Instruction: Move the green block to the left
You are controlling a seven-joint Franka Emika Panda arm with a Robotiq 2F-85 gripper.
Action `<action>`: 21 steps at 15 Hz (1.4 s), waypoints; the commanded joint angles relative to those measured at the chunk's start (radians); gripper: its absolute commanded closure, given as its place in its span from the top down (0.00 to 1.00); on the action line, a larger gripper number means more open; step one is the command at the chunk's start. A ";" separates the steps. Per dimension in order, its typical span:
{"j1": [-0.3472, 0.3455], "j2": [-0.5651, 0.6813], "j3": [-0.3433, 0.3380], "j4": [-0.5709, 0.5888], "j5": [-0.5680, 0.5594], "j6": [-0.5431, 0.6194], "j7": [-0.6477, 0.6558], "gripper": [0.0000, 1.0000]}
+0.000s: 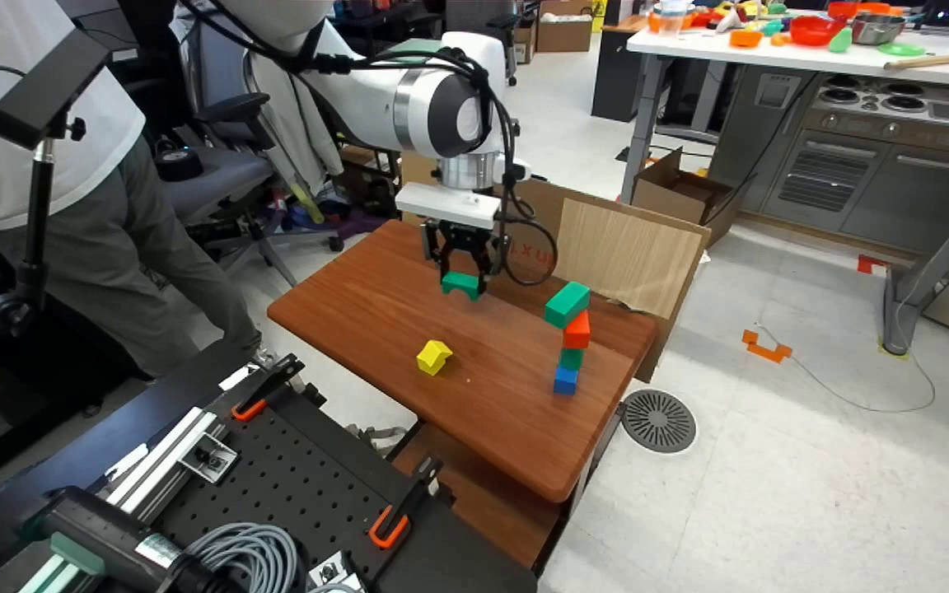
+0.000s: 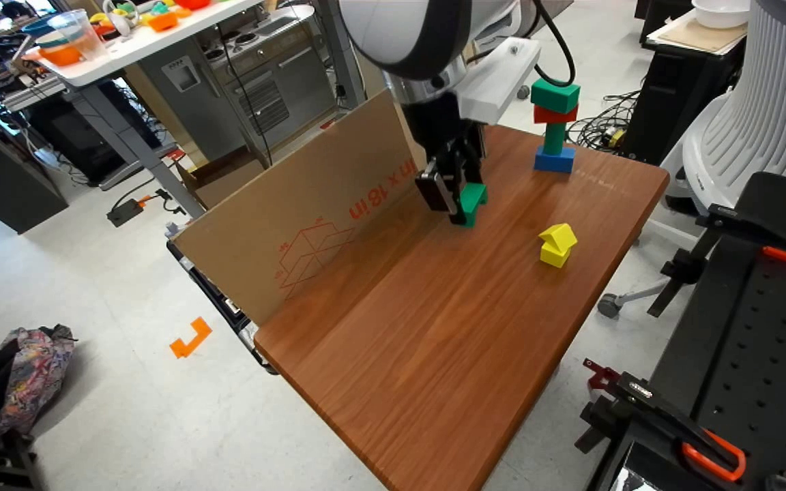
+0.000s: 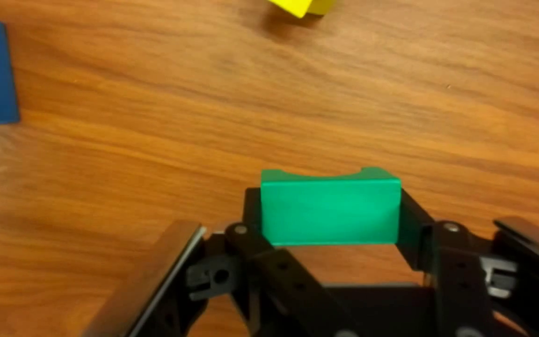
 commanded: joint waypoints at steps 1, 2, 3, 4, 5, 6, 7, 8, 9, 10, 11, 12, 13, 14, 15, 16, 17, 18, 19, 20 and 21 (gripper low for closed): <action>0.046 -0.068 0.005 -0.136 -0.003 0.066 0.091 0.41; 0.059 -0.068 0.005 -0.151 -0.006 0.081 0.107 0.41; 0.073 -0.071 0.004 -0.165 -0.010 0.094 0.127 0.41; 0.086 -0.071 0.000 -0.175 -0.015 0.109 0.145 0.41; 0.097 -0.069 -0.001 -0.183 -0.017 0.122 0.163 0.41; 0.106 -0.066 -0.002 -0.187 -0.018 0.130 0.174 0.41; 0.114 -0.058 -0.004 -0.188 -0.019 0.141 0.187 0.41; 0.122 -0.056 -0.005 -0.190 -0.020 0.145 0.198 0.41; 0.126 -0.050 -0.004 -0.192 -0.018 0.151 0.206 0.41; 0.132 -0.048 -0.006 -0.193 -0.019 0.154 0.217 0.41; 0.134 -0.042 -0.004 -0.191 -0.014 0.156 0.224 0.41; 0.134 -0.036 -0.003 -0.190 -0.009 0.155 0.231 0.41; 0.133 -0.032 -0.001 -0.189 -0.001 0.153 0.240 0.41; 0.129 -0.028 0.004 -0.188 0.009 0.158 0.245 0.41; 0.126 -0.025 0.005 -0.188 0.017 0.161 0.256 0.41; 0.125 -0.022 0.005 -0.190 0.022 0.167 0.265 0.41; 0.124 -0.020 0.005 -0.192 0.028 0.178 0.280 0.41; 0.125 -0.017 0.004 -0.193 0.035 0.189 0.299 0.75; 0.126 -0.015 0.003 -0.194 0.038 0.200 0.312 0.92; 0.127 -0.013 0.002 -0.195 0.043 0.204 0.326 0.97; 0.127 -0.012 0.001 -0.197 0.048 0.214 0.337 1.00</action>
